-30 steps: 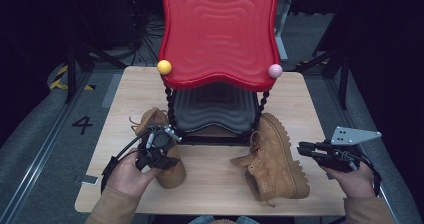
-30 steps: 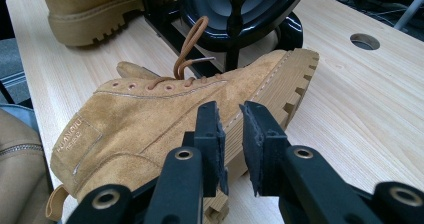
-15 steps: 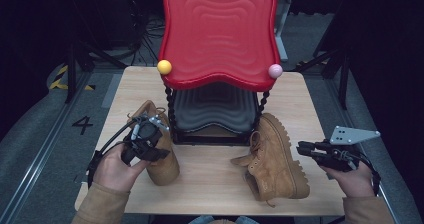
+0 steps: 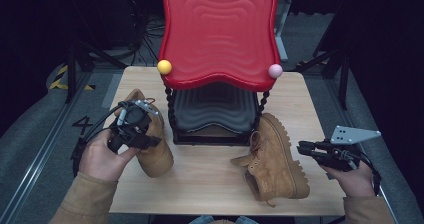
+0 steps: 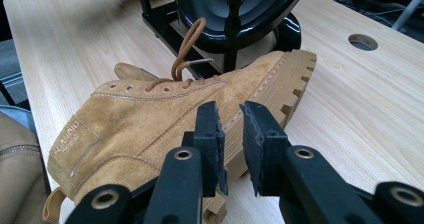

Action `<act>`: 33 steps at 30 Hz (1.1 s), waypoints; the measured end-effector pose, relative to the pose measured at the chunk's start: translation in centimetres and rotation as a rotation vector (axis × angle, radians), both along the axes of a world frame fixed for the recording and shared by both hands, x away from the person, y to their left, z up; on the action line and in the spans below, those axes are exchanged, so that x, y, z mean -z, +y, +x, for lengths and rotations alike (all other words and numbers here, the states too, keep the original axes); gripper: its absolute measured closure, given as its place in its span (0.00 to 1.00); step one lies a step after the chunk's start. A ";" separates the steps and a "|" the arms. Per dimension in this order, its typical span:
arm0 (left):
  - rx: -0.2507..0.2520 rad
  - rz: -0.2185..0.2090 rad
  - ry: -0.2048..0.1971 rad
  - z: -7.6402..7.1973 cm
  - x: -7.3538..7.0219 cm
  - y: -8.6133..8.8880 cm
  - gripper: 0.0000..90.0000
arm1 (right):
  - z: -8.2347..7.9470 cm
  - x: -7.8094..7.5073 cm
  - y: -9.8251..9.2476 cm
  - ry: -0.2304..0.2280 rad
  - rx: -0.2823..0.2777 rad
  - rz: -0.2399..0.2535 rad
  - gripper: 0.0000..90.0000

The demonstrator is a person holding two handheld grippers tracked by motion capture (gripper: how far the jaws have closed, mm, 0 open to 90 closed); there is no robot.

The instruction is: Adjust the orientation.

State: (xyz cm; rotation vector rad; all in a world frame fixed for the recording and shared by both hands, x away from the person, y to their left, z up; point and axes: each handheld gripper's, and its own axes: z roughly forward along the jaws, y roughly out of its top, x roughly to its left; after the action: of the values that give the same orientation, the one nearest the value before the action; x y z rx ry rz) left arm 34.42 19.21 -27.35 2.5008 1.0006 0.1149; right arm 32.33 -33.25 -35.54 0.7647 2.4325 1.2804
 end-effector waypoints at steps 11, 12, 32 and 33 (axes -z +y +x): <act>0.007 0.018 -0.029 0.4 -3.6 0.2 0.87 | -0.1 -0.1 -0.1 -0.006 -0.002 0.003 0.85; 0.010 0.026 -0.032 0.5 -3.9 0.2 0.87 | -0.1 -0.2 -0.1 -0.005 -0.001 0.004 0.85; 0.082 0.092 -0.085 1.0 -9.3 0.5 0.87 | -0.1 0.2 0.7 0.009 -0.023 0.003 0.85; 0.084 0.096 -0.088 1.0 -9.6 0.5 0.87 | -0.1 0.2 0.7 0.009 -0.023 0.003 0.85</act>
State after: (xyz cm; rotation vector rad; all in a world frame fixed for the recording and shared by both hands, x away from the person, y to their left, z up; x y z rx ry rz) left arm 35.43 19.69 -17.74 2.5954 0.8728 0.2510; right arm 32.25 -32.54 -35.71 0.7474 2.4537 1.2925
